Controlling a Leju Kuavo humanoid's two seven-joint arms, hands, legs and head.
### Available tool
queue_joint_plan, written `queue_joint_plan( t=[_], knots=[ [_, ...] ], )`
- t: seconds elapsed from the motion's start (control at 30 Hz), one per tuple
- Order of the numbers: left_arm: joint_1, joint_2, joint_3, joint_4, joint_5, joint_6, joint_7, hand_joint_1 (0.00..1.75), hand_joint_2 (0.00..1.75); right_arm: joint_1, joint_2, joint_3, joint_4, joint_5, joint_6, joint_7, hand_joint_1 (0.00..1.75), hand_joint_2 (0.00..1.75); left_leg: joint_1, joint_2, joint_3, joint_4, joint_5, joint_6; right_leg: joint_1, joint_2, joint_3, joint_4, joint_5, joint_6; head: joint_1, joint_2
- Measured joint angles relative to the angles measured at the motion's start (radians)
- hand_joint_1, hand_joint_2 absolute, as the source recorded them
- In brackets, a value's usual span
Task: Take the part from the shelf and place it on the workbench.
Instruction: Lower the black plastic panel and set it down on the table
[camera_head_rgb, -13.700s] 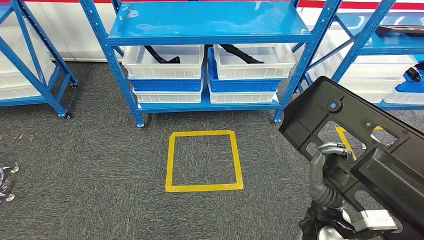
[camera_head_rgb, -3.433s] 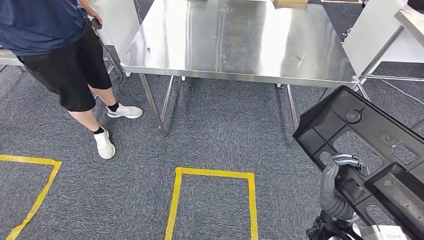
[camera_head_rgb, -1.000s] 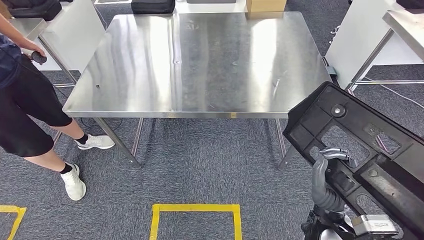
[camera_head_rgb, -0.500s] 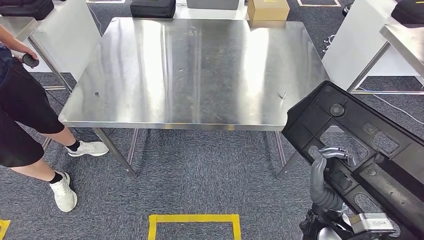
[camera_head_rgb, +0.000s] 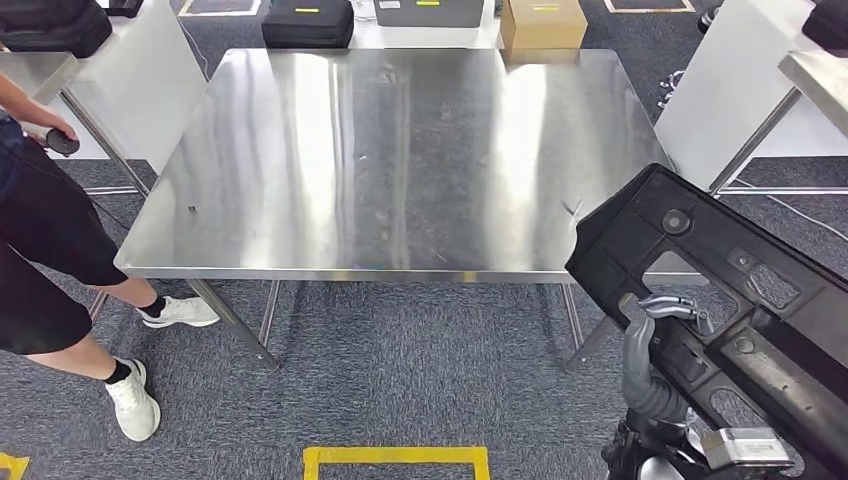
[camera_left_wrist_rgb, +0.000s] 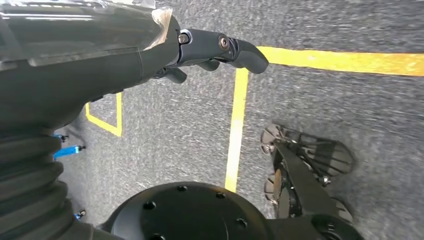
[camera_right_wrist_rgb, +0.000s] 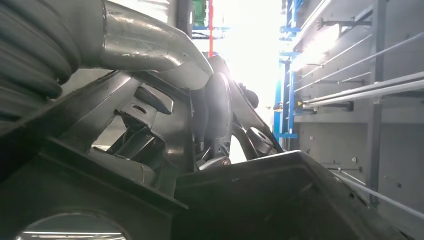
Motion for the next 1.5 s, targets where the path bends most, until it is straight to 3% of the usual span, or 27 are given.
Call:
queue_joint_plan(
  t=[0.07,0.1,0.13,0.2,0.27,0.3,0.37,0.43,0.5,0.57,0.6,0.63,0.7,0.73,0.77,0.87,0.93,1.0,1.07,1.1,1.13,1.17,1.23,1.27,1.37,1.43,1.5],
  knots=[
    [0.001,0.001,0.000,0.000,0.000,0.000,0.000,0.00,1.75,0.004,0.001,0.000,-0.001,0.001,0.000,0.000,1.75,1.75,0.013,0.003,-0.080,0.121,-0.038,-0.013,-0.003,-0.001,0.010,0.000,-0.010,-0.003,-0.001,0.000],
    [0.002,0.001,-0.001,0.000,-0.001,0.000,0.000,0.00,1.75,0.007,0.002,0.000,-0.001,0.002,-0.001,0.001,1.75,1.75,0.019,0.004,-0.105,0.147,-0.033,-0.018,-0.005,-0.001,0.015,0.000,-0.016,0.000,-0.001,0.000],
    [0.002,0.002,-0.001,0.000,-0.002,0.000,0.000,0.00,1.75,0.009,0.002,0.000,-0.002,0.004,-0.002,0.002,1.75,1.75,0.024,0.006,-0.111,0.136,-0.008,-0.022,-0.007,0.000,0.023,0.000,-0.022,0.004,-0.001,0.000],
    [0.002,0.004,-0.001,0.000,-0.005,0.000,0.000,0.00,1.75,0.012,0.005,0.000,-0.004,0.008,-0.004,0.006,1.75,1.75,0.033,0.008,-0.069,0.022,0.078,-0.031,-0.015,0.002,0.043,0.000,-0.036,0.017,-0.002,0.000],
    [0.002,0.004,-0.002,0.000,-0.006,0.000,0.000,0.00,1.75,0.013,0.008,0.000,-0.010,0.013,-0.004,0.009,1.75,1.75,0.035,0.005,-0.015,-0.089,0.122,-0.032,-0.014,0.004,0.055,-0.001,-0.053,0.033,-0.006,0.000],
    [0.001,0.004,-0.002,0.000,-0.006,-0.001,0.000,0.00,1.75,0.013,0.009,0.000,-0.014,0.015,-0.004,0.010,1.75,1.75,0.033,0.003,-0.001,-0.114,0.122,-0.027,-0.012,0.005,0.059,-0.004,-0.059,0.041,-0.007,0.000],
    [0.001,0.004,-0.002,0.000,-0.006,-0.001,0.000,0.00,1.75,0.013,0.010,0.000,-0.021,0.019,-0.003,0.013,1.75,1.75,0.029,-0.001,0.009,-0.122,0.111,-0.004,-0.010,0.006,0.074,-0.007,-0.060,0.057,-0.008,0.000],
    [0.001,0.004,-0.002,0.000,-0.006,0.000,0.000,0.00,1.75,0.014,0.010,0.000,-0.025,0.021,-0.001,0.016,1.75,1.75,0.027,0.000,0.027,-0.128,0.107,0.015,-0.010,0.005,0.079,0.011,-0.065,0.067,-0.007,0.000],
    [0.001,0.003,-0.002,0.000,-0.006,0.000,0.000,0.00,1.75,0.013,0.011,0.000,-0.027,0.022,0.001,0.018,1.75,1.75,0.025,0.001,0.044,-0.130,0.101,0.029,-0.010,0.003,0.031,0.096,-0.099,0.063,-0.004,0.000],
    [0.000,0.002,-0.002,0.000,-0.006,0.001,0.000,0.00,1.75,0.012,0.011,0.001,-0.028,0.023,0.003,0.019,1.75,1.75,0.020,0.001,0.050,-0.130,0.093,0.038,-0.006,0.002,-0.060,0.231,-0.142,0.055,-0.002,0.000],
    [0.001,0.002,-0.002,0.000,-0.006,0.001,0.000,0.00,1.75,0.013,0.011,0.000,-0.028,0.023,0.003,0.019,1.75,1.75,0.017,0.000,0.054,-0.130,0.088,0.040,-0.004,0.002,-0.098,0.274,-0.150,0.055,-0.001,0.000],
    [0.001,0.002,-0.002,0.000,-0.006,0.001,0.000,0.00,1.75,0.013,0.011,0.000,-0.028,0.023,0.003,0.019,1.75,1.75,0.014,-0.001,0.060,-0.130,0.083,0.042,-0.002,0.002,-0.118,0.280,-0.141,0.057,-0.001,0.000],
    [0.002,0.002,-0.002,0.000,-0.006,0.001,0.000,0.00,1.75,0.014,0.011,0.000,-0.028,0.023,0.003,0.019,1.75,1.75,0.009,-0.004,0.077,-0.130,0.070,0.042,0.004,0.002,-0.103,0.183,-0.073,0.067,-0.001,0.000],
    [0.003,0.001,-0.002,0.000,-0.006,0.001,0.000,0.00,1.75,0.013,0.011,0.000,-0.028,0.023,0.004,0.019,1.75,1.75,0.008,-0.005,0.084,-0.131,0.064,0.042,0.009,0.001,-0.084,0.118,-0.031,0.065,-0.001,0.000],
    [0.002,0.000,-0.002,0.001,-0.006,0.001,0.000,0.00,1.75,0.013,0.011,0.000,-0.028,0.023,0.004,0.019,1.75,1.75,0.006,-0.006,0.091,-0.132,0.057,0.039,0.015,-0.001,-0.070,0.068,-0.011,0.054,-0.002,0.000],
    [0.002,-0.002,-0.002,0.001,-0.006,0.001,0.000,0.00,1.75,0.013,0.011,0.000,-0.030,0.023,0.004,0.020,1.75,1.75,0.003,-0.007,0.105,-0.132,0.049,0.023,0.025,-0.004,-0.054,0.022,-0.007,0.016,-0.005,0.000],
    [0.003,-0.002,-0.002,0.000,-0.006,0.000,0.000,0.00,1.75,0.016,0.013,-0.001,-0.034,0.024,0.004,0.020,1.75,1.75,0.002,-0.004,0.111,-0.112,0.041,0.012,0.013,-0.003,-0.032,0.011,0.007,0.006,-0.005,0.000],
    [0.001,-0.001,-0.002,0.000,-0.006,-0.002,-0.001,0.00,1.75,0.018,0.016,-0.001,-0.040,0.027,0.004,0.021,1.75,1.75,0.005,0.000,0.076,-0.041,0.004,0.001,0.003,-0.004,-0.009,0.007,0.006,-0.003,-0.008,0.000],
    [-0.001,-0.001,-0.002,0.000,-0.006,-0.003,-0.001,0.00,1.75,0.019,0.018,0.000,-0.044,0.032,0.006,0.025,1.75,1.75,0.012,0.002,0.001,0.072,-0.045,-0.010,0.004,-0.004,-0.002,0.007,-0.002,-0.008,-0.012,0.000],
    [-0.001,0.000,-0.002,0.000,-0.006,-0.002,-0.001,0.00,1.75,0.020,0.018,0.000,-0.045,0.034,0.007,0.027,1.75,1.75,0.016,0.003,-0.034,0.113,-0.057,-0.015,0.004,-0.003,0.001,0.008,-0.006,-0.008,-0.012,0.000],
    [0.001,0.000,-0.002,0.000,-0.005,-0.002,-0.001,0.00,1.75,0.021,0.019,0.001,-0.045,0.036,0.009,0.029,1.75,1.75,0.019,0.003,-0.057,0.125,-0.050,-0.019,0.003,-0.002,0.005,0.008,-0.011,-0.007,-0.012,0.000],
    [0.001,0.001,-0.002,0.000,-0.005,-0.002,-0.001,0.00,1.75,0.022,0.020,0.001,-0.045,0.037,0.010,0.031,1.75,1.75,0.022,0.004,-0.062,0.102,-0.020,-0.021,0.002,-0.001,0.011,0.008,-0.016,-0.004,-0.012,0.000],
    [0.002,0.003,-0.002,0.000,-0.004,-0.002,-0.001,0.00,1.75,0.023,0.022,0.002,-0.045,0.039,0.012,0.035,1.75,1.75,0.026,0.007,-0.032,-0.010,0.071,-0.022,0.000,0.000,0.027,0.008,-0.030,0.005,-0.012,0.000],
    [0.002,0.004,-0.001,0.000,-0.003,-0.002,-0.001,0.00,1.75,0.022,0.023,0.002,-0.045,0.040,0.013,0.037,1.75,1.75,0.025,0.008,-0.017,-0.062,0.088,-0.020,0.001,0.000,0.035,0.008,-0.036,0.010,-0.012,0.000],
    [0.003,0.003,-0.001,0.000,0.002,-0.001,0.000,0.00,1.75,0.018,0.026,0.004,-0.046,0.046,0.020,0.043,1.75,1.75,0.017,0.008,-0.002,-0.109,0.080,0.002,0.007,0.000,0.046,0.016,-0.046,0.032,-0.010,0.000],
    [0.004,0.002,-0.001,0.000,0.003,-0.001,0.001,0.00,1.75,0.017,0.027,0.005,-0.048,0.050,0.024,0.047,1.75,1.75,0.018,0.008,0.017,-0.116,0.096,0.021,0.007,0.000,0.047,0.035,-0.051,0.044,-0.008,0.000],
    [0.002,0.000,0.000,0.000,0.004,-0.001,0.000,0.00,1.75,0.012,0.027,0.005,-0.050,0.053,0.027,0.049,1.75,1.75,0.020,0.007,0.037,-0.121,0.095,0.033,0.006,-0.001,0.012,0.099,-0.075,0.046,-0.005,0.000]
  ],
)
